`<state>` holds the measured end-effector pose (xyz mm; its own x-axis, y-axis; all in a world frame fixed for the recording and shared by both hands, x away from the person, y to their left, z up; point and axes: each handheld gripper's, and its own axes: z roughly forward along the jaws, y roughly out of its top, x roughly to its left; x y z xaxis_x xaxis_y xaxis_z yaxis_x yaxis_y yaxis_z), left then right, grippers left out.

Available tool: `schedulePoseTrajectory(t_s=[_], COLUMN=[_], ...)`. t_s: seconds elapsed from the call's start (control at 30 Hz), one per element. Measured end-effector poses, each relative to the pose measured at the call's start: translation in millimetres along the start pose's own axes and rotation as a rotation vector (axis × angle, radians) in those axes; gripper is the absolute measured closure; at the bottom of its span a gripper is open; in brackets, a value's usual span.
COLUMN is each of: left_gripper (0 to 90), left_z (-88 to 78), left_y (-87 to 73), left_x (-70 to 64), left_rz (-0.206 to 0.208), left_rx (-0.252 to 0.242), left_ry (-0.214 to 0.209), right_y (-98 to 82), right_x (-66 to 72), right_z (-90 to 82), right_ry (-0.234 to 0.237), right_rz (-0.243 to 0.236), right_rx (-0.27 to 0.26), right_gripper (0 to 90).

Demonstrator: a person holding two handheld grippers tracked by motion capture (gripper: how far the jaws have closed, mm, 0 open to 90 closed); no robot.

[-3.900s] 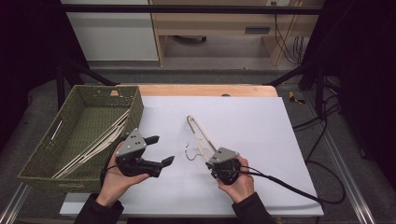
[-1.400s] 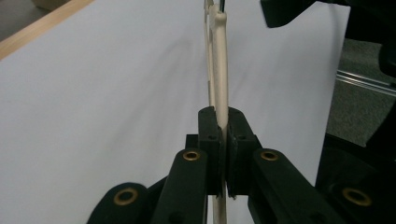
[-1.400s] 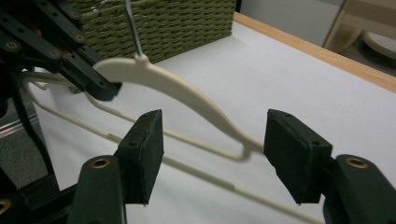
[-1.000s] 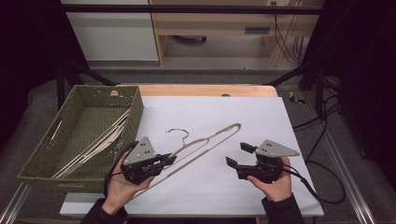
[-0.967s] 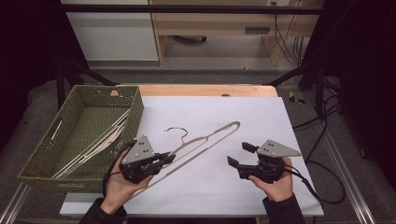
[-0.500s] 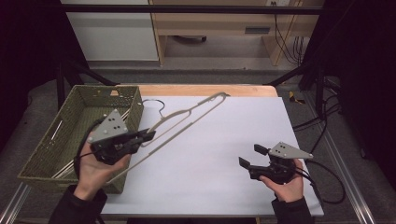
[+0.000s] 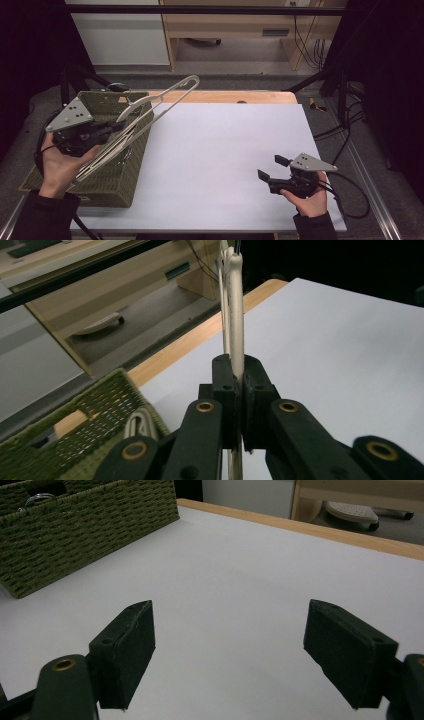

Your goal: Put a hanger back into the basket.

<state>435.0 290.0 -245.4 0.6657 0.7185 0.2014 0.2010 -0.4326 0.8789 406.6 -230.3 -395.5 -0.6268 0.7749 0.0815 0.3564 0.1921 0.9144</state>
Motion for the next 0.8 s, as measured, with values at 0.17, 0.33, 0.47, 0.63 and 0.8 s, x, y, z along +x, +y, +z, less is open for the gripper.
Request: schedulePoseTrajectory(t_s=[0.17,0.33,0.47,0.63,0.8], left_gripper=[86.6,86.5,86.6,86.5,86.5], left_z=[-3.7,-9.9,-15.1,-16.5,-16.9], left_y=[-12.0,-34.5,-58.8,-74.9,-91.0], left_x=[17.1,42.0,61.8,71.8,79.5], left_rz=[0.004,-0.009,-0.042,-0.022,-0.023], left_rx=[0.018,0.037,0.058,0.069,0.117], left_ry=[0.025,0.064,0.112,0.138,0.17], right_y=[0.0,-0.1,-0.5,-0.8,-0.9], right_x=[0.3,1.3,1.2,1.8,1.8], right_z=[0.0,1.0,1.8,3.5,3.4], right_ry=[-0.002,0.0,0.003,0.001,-0.001], right_rz=[0.003,0.002,-0.005,-0.002,0.0], right_rx=[-0.004,0.001,0.004,0.012,0.01], right_gripper=[21.1,21.2,21.6,21.6,21.6])
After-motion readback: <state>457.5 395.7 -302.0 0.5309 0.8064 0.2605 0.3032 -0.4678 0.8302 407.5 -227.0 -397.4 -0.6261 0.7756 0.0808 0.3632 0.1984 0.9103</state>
